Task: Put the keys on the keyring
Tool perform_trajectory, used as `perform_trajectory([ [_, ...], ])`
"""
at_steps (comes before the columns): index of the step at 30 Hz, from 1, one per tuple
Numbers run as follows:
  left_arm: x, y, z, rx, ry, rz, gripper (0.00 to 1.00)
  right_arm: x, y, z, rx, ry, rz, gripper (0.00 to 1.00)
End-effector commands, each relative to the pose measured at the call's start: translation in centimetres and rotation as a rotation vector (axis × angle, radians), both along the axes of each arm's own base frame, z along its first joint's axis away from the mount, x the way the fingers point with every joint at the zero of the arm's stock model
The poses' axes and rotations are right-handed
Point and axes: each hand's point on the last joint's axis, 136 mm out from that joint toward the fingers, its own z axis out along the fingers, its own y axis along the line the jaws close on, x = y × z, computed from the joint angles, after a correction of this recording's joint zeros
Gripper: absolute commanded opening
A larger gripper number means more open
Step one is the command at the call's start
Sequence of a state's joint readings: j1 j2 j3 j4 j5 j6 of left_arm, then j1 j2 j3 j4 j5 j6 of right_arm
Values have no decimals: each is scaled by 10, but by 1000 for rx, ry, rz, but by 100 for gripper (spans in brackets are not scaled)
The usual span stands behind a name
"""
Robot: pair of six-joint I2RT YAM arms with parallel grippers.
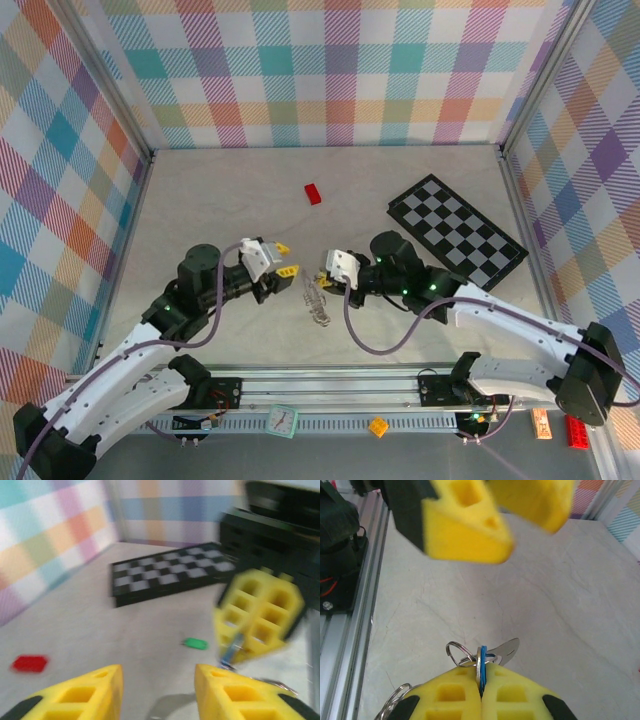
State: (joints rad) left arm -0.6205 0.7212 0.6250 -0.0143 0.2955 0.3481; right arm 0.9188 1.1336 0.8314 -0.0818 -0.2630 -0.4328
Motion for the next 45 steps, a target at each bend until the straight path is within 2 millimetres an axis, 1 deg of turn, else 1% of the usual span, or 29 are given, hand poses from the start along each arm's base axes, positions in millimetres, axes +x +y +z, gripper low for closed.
perform_trajectory([
  [1, 39, 59, 36, -121, -67, 425, 51, -6, 33, 38, 140, 0, 88, 0],
  [2, 43, 73, 39, -128, -85, 505, 54, -8, 41, 39, 149, 7, 106, 0],
  [4, 52, 106, 43, -136, -120, 696, 58, -10, 62, 41, 179, 24, 141, 0],
  [6, 55, 132, 44, -148, -139, 830, 62, -8, 80, 42, 217, 48, 156, 0],
  [7, 55, 141, 45, -157, -145, 872, 63, -6, 91, 43, 247, 62, 166, 0],
  [9, 55, 150, 43, -193, -138, 907, 66, 1, 108, 38, 275, 108, 169, 0],
  [11, 56, 156, 41, -221, -114, 918, 67, 10, 121, 28, 270, 136, 152, 0],
  [12, 56, 157, 39, -226, -99, 918, 67, 15, 124, 21, 262, 138, 135, 0],
  [14, 56, 159, 35, -227, -76, 918, 67, 26, 125, 6, 227, 143, 97, 0],
  [16, 57, 158, 31, -235, -58, 909, 67, 39, 117, -17, 150, 166, 47, 0],
  [18, 58, 155, 26, -238, -41, 892, 67, 52, 102, -39, 67, 180, -5, 0],
  [22, 62, 147, 17, -231, -6, 863, 67, 60, 70, -82, -126, 134, -47, 0],
  [24, 64, 145, 13, -229, 8, 859, 68, 64, 51, -106, -244, 101, -67, 0],
  [27, 66, 142, 9, -218, 22, 852, 68, 69, 26, -131, -373, 69, -96, 0],
  [30, 67, 141, 5, -203, 32, 851, 68, 74, 7, -146, -457, 51, -128, 0],
  [33, 67, 139, 2, -193, 43, 844, 68, 81, -7, -154, -507, 47, -169, 1],
  [40, 69, 132, -10, -163, 85, 813, 68, 90, -28, -178, -643, 6, -198, 3],
  [45, 67, 130, -14, -133, 102, 800, 68, 110, -41, -183, -710, -35, -254, 7],
])
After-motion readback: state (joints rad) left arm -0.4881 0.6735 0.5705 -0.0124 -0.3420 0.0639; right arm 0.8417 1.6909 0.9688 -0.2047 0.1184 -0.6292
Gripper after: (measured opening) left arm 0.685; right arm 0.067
